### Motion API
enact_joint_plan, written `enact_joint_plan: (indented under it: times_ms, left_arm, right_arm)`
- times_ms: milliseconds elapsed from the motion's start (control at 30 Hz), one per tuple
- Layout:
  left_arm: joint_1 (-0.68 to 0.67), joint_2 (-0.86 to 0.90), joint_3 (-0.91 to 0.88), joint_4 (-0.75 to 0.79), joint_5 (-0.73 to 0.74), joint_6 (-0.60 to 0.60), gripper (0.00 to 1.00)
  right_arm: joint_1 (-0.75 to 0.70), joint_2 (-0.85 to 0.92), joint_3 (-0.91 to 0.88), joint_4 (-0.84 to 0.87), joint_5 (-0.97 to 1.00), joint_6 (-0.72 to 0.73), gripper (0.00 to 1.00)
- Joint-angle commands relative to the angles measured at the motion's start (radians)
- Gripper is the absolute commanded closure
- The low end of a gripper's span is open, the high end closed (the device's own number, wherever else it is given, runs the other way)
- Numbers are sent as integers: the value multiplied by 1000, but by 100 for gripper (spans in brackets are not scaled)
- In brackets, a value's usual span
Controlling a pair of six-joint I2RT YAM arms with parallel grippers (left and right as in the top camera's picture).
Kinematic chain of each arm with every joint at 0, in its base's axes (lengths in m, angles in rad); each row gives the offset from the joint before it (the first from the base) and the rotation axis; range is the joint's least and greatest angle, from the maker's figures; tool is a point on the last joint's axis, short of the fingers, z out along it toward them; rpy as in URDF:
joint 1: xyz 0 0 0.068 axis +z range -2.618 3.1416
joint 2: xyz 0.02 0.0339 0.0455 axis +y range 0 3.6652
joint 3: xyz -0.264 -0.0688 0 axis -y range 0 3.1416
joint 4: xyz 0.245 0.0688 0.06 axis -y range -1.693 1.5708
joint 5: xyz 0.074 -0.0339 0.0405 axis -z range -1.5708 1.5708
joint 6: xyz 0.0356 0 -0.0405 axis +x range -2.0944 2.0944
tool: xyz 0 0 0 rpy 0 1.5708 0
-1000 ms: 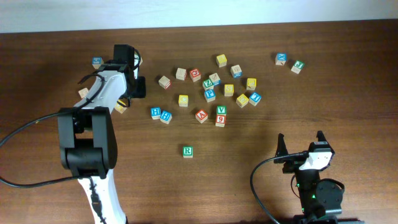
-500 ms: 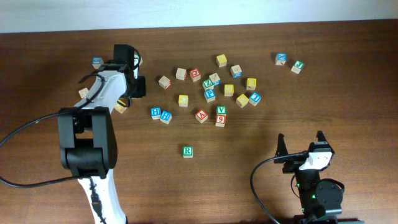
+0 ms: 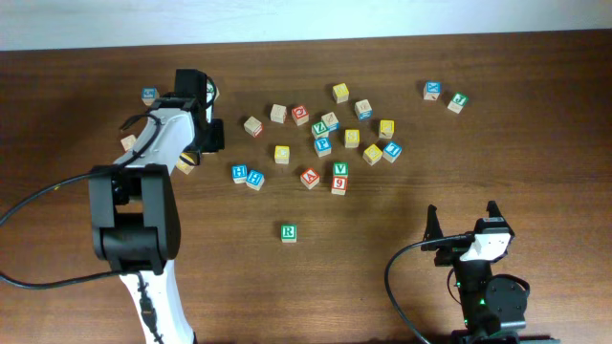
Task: Spell out RSS
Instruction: 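Move the left gripper to the yellow S block and grasp it, then carry the yellow S block and place it right of the R block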
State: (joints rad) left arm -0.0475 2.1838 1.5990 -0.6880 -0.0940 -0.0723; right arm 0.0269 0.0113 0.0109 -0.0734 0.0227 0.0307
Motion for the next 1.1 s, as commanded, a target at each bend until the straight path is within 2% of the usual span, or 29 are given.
enact_joint_plan:
  times_ms: [0, 67, 300, 400, 500, 567, 700, 800, 900, 933, 1067]
  left_arm:
    - [4, -98, 1, -13, 4, -44, 79]
    - [4, -148, 1, -28, 21, -47, 80]
    - [4, -296, 1, -84, 152, -99, 73]
    - [4, -372, 1, -164, 246, -99, 73]
    - [-1, -421, 1, -289, 426, -100, 73]
    - [-24, -422, 0, -381, 492, -145, 75]
    - [-124, -422, -22, -505, 494, -181, 76]
    - [-240, -422, -94, -517, 491, -239, 78]
    - [-368, -422, -212, -422, 475, -317, 79]
    - [-420, -422, -263, -374, 434, -381, 80]
    - [-537, -422, -359, -262, 291, -492, 80]
  right_arm:
    - [4, -6, -5, -6, 12, 11, 2]
    - [4, -6, -5, -6, 12, 11, 2]
    - [4, -6, -5, -6, 12, 11, 2]
    - [4, -6, -5, -6, 12, 11, 2]
    - [4, -6, -5, -6, 12, 11, 2]
    - [4, -6, -5, -6, 12, 11, 2]
    - [4, -6, -5, -6, 12, 11, 2]
    - [4, -6, -5, -6, 12, 11, 2]
    - [4, -6, -5, -6, 12, 11, 2]
    - [4, -6, -5, -6, 12, 11, 2]
    - [4, -6, -5, -6, 12, 11, 2]
